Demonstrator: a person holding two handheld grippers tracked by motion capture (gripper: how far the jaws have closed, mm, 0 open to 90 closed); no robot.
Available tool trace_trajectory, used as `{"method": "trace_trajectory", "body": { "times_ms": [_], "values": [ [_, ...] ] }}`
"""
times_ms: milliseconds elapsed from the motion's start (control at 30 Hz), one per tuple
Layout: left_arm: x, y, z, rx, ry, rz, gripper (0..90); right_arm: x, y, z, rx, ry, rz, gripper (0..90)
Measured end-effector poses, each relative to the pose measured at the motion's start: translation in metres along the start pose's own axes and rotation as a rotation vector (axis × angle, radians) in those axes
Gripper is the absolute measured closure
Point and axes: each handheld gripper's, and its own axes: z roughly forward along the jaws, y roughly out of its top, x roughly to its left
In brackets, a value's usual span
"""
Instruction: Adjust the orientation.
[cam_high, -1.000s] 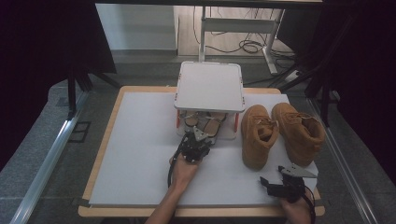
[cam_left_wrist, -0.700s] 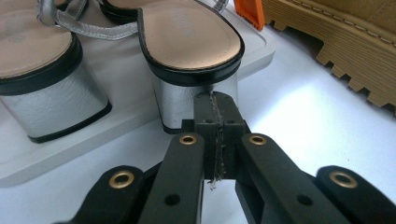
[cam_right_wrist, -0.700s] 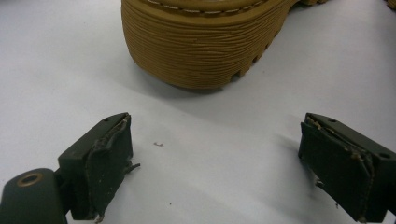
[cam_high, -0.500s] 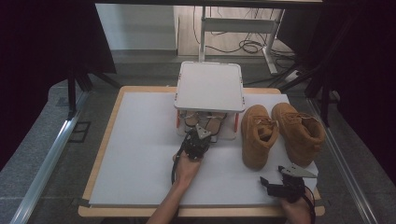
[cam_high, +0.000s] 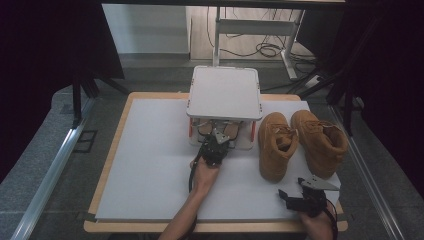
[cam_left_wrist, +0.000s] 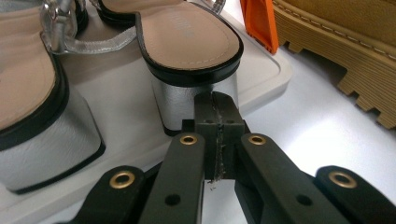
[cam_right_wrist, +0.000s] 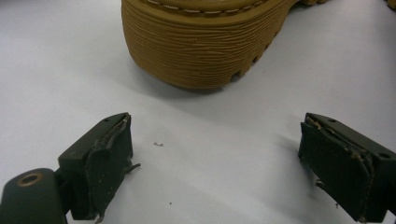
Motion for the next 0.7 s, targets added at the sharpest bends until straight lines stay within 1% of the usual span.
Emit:
{"method": "trace_trajectory", "body": {
  "times_ms": [167,400,500,700],
  "values": [
    [-0.001,0.004,0.004,-0.008,0.006,-0.005,89.9,0.000,0.000,0.000,0.000,0.000,0.000,10.2],
    [-0.003,0.006,0.010,-0.003,0.009,0.007,89.9,0.000,0.000,0.000,0.000,0.000,0.000,10.2],
    [-0.002,0.006,0.011,-0.012,0.004,-0.003,89.9,0.000,0.000,0.000,0.000,0.000,0.000,10.3],
    [-0.001,0.006,0.011,-0.009,-0.001,0.002,89.7,0.000,0.000,0.000,0.000,0.000,0.000,10.3]
  ]
}}
